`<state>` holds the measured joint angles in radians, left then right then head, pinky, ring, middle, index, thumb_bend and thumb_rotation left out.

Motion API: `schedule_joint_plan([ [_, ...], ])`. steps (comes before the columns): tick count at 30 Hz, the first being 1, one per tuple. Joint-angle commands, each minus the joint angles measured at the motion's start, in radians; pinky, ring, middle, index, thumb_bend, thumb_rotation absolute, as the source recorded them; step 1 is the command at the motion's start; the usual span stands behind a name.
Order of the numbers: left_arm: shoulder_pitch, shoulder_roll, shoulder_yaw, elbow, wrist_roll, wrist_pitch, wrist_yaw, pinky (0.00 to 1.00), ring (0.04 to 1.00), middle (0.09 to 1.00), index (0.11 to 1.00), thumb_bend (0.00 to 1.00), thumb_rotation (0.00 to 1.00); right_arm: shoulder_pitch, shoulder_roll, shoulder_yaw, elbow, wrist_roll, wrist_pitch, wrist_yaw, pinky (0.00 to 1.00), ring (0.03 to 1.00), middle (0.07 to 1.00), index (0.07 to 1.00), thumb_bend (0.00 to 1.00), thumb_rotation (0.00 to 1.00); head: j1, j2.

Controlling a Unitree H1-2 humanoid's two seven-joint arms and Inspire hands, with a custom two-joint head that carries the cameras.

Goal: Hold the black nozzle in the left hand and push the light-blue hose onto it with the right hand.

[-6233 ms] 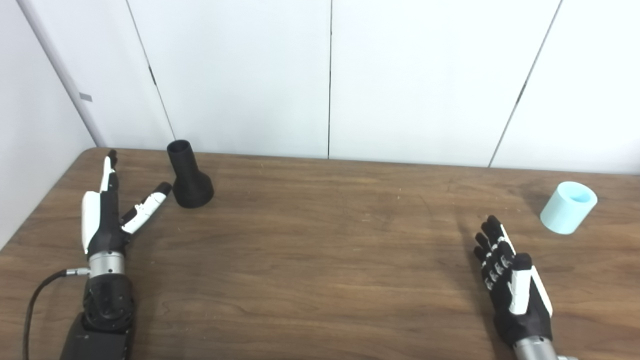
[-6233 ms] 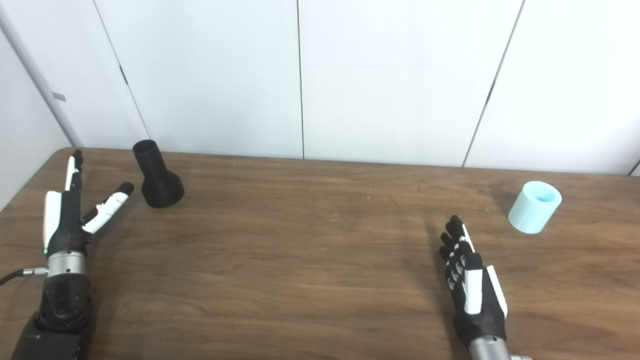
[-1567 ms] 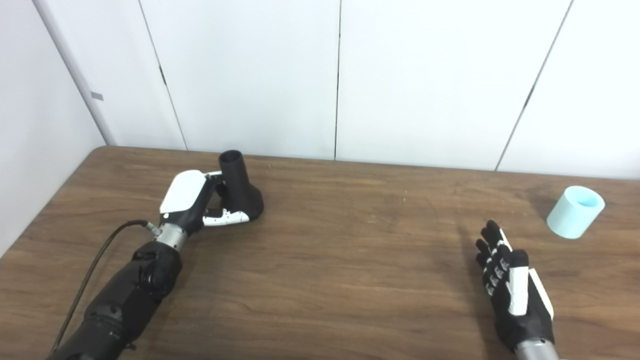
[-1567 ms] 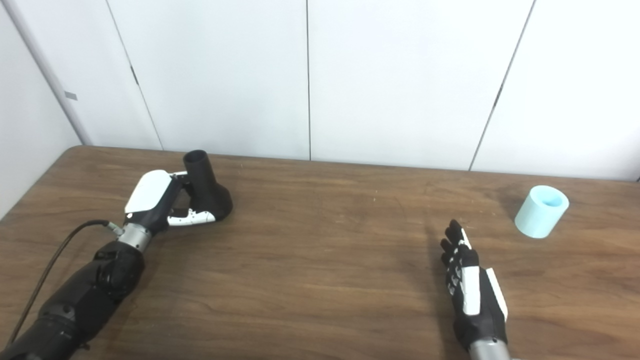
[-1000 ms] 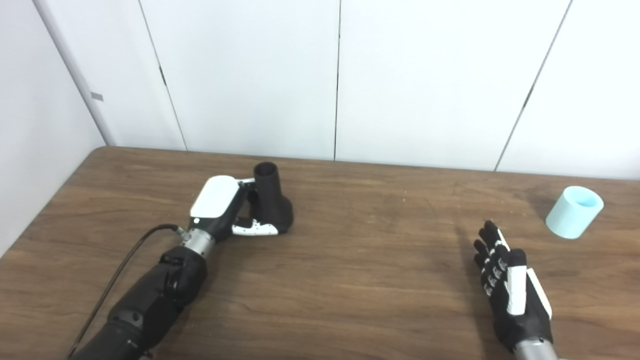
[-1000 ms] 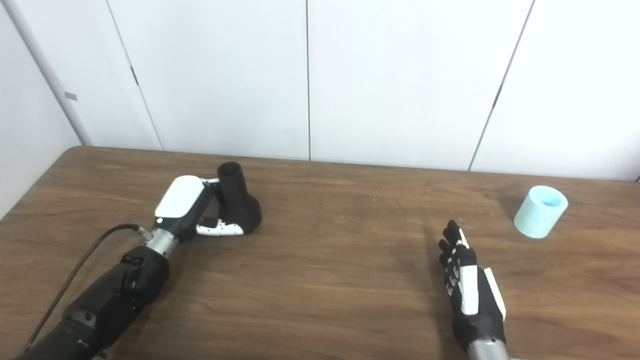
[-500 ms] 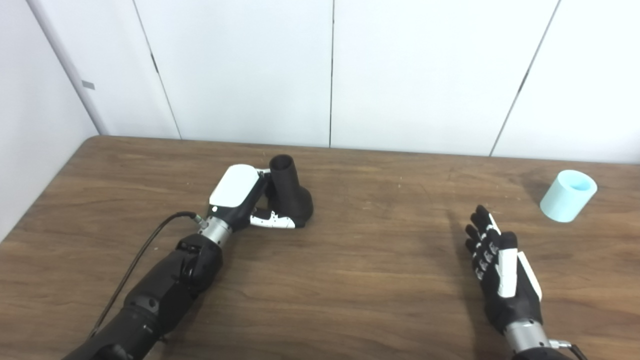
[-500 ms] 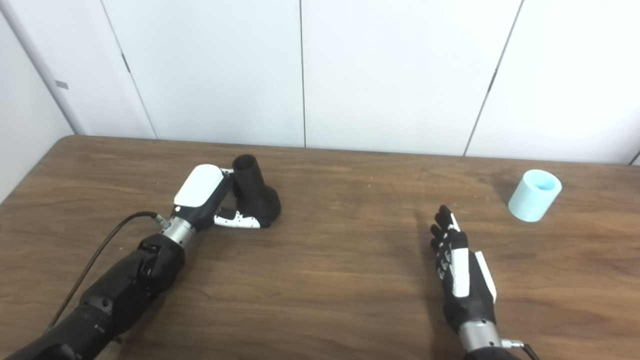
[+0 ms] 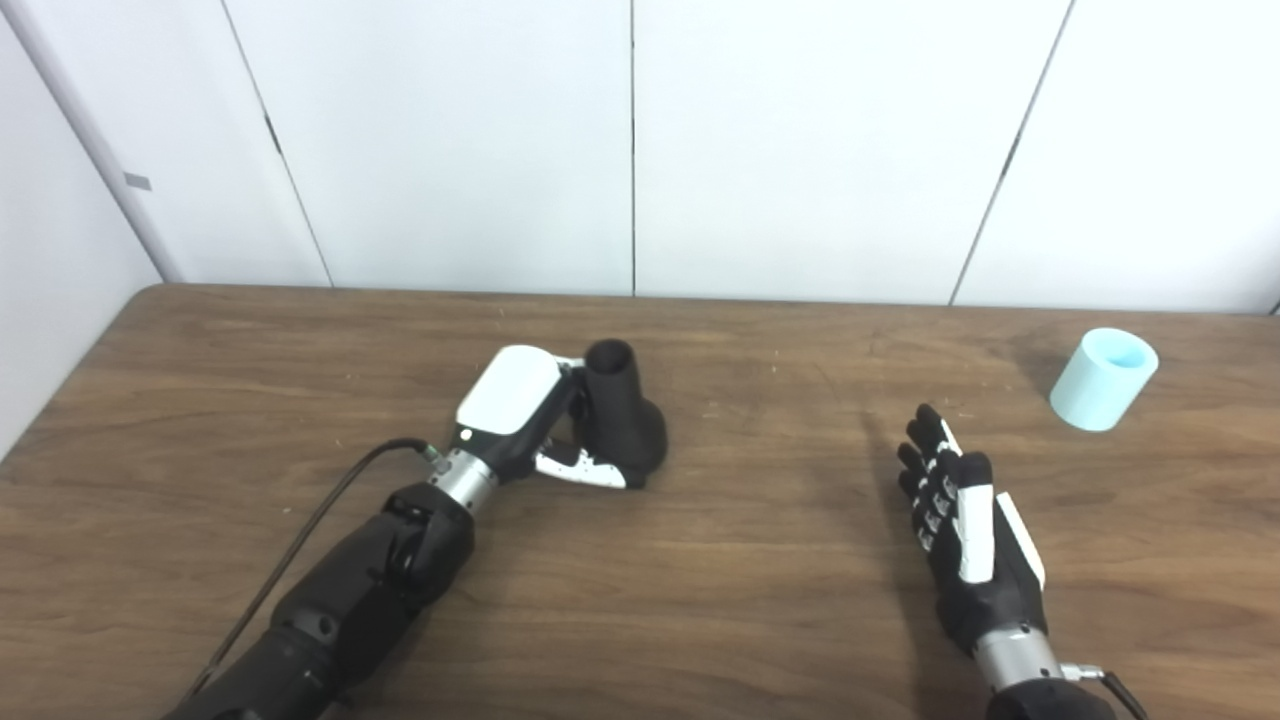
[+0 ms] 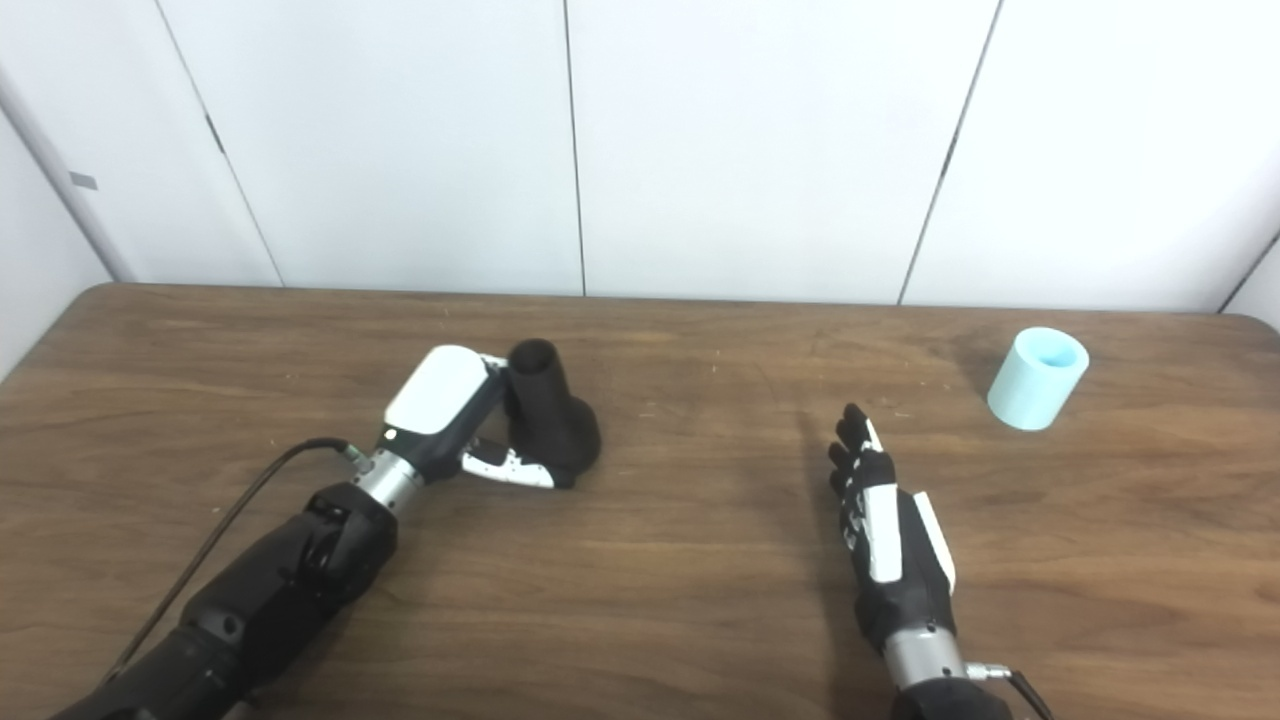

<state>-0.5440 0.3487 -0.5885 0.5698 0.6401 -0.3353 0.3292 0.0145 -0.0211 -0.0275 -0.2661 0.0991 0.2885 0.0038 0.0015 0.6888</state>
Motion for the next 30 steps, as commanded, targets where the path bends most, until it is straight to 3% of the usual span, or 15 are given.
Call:
schedule_joint_plan([
  [1,0.17,-0.098,-0.142,0.075,0.047,-0.026,-0.188,0.57,0.465,0.412,0.36,0.63,0.43,-0.021,0.011,0.009,-0.057,-0.004,-0.002,0.001,1.0,1.0,1.0,1.0,0.71,1.0,-0.001,0.001],
  [13,0.168,-0.123,-0.173,0.082,0.055,-0.019,-0.204,0.63,0.524,0.454,0.414,0.64,0.44,-0.022,0.008,0.02,-0.057,-0.02,0.004,-0.002,1.0,1.0,1.0,1.0,0.71,1.0,-0.012,0.001],
  [18,0.164,-0.123,-0.186,0.092,0.06,-0.029,-0.192,0.45,0.412,0.392,0.387,0.65,0.44,-0.02,0.011,0.021,-0.055,-0.022,0.002,-0.003,1.0,1.0,1.0,1.0,0.71,1.0,-0.015,0.001],
  [20,0.162,-0.122,-0.192,0.096,0.063,-0.032,-0.188,0.32,0.345,0.344,0.344,0.65,0.44,-0.02,0.012,0.021,-0.055,-0.023,0.002,-0.004,1.0,1.0,1.0,1.0,0.71,1.0,-0.016,0.001],
  [23,0.159,-0.121,-0.194,0.099,0.066,-0.035,-0.19,0.23,0.306,0.309,0.305,0.66,0.43,-0.02,0.013,0.021,-0.056,-0.023,0.005,-0.005,1.0,1.0,1.0,1.0,0.71,1.0,-0.016,0.001],
  [30,0.16,-0.118,-0.184,0.082,0.045,-0.02,-0.231,0.21,0.301,0.301,0.291,0.66,0.43,-0.023,0.011,0.017,-0.061,-0.019,0.016,-0.003,1.0,1.0,1.0,1.0,0.71,1.0,-0.013,0.002],
])
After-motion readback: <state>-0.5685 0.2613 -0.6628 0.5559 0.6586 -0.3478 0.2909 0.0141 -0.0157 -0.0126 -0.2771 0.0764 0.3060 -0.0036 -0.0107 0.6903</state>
